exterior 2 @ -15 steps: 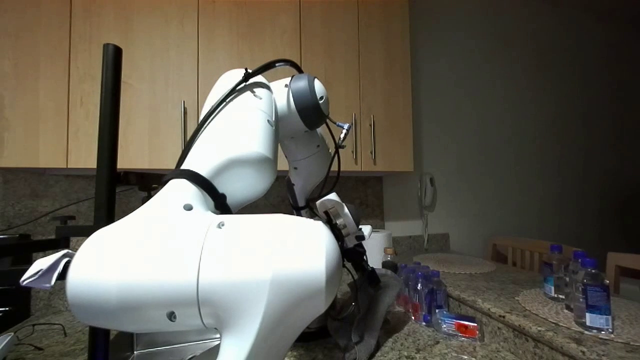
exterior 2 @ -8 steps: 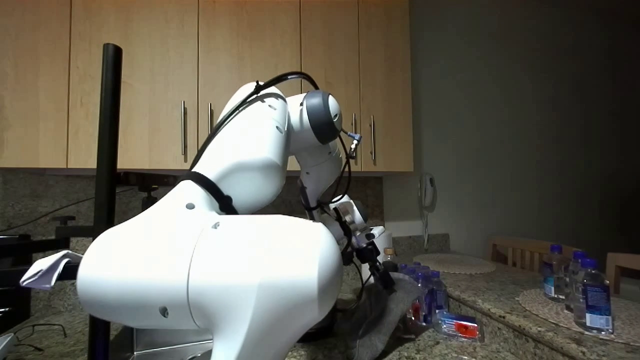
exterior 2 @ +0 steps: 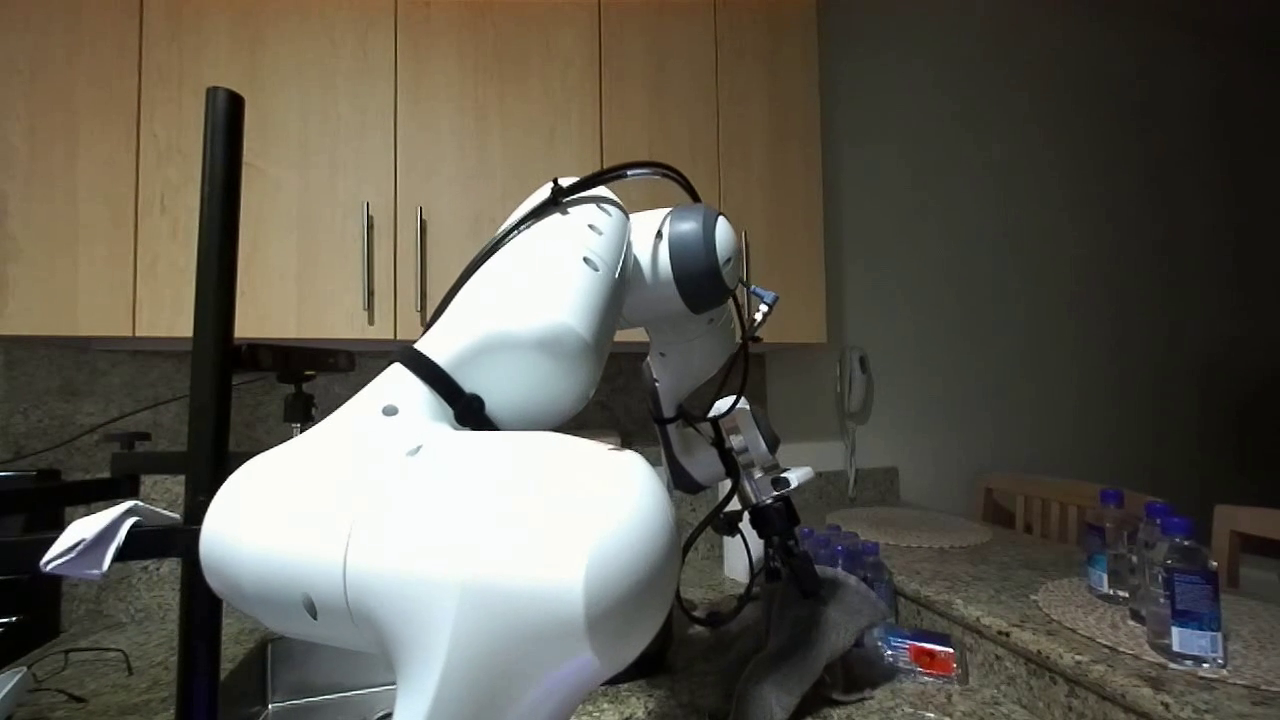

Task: Pick up the grey towel and slightly move it to the left.

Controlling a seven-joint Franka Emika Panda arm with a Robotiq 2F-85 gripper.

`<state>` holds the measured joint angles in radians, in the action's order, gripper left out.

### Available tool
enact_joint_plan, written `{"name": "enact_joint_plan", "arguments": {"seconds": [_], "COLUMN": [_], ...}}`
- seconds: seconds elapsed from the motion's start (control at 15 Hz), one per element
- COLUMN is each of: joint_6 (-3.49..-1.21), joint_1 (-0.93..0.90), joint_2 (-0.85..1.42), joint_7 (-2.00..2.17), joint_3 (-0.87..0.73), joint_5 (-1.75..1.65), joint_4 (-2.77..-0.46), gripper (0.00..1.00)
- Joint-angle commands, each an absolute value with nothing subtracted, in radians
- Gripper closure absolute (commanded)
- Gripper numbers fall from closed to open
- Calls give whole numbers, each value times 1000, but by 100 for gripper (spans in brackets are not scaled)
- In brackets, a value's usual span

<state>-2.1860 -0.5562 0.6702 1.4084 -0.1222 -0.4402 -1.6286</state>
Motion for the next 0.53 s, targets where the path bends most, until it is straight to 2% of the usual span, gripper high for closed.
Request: {"name": "enact_joint_plan", "arguments": {"seconds": [0.0, 0.33, 0.4, 0.47], "joint_6": [-2134, -2159, -2162, -2167], "joint_1": [-475, -393, -386, -379], "joint_2": [671, 673, 673, 671], "joint_7": [1335, 1271, 1274, 1269], "joint_3": [-36, 15, 15, 18], "joint_5": [-384, -285, -274, -263], "joint_4": [-1614, -1627, -1627, -1625], "gripper": [92, 91, 66, 66]}}
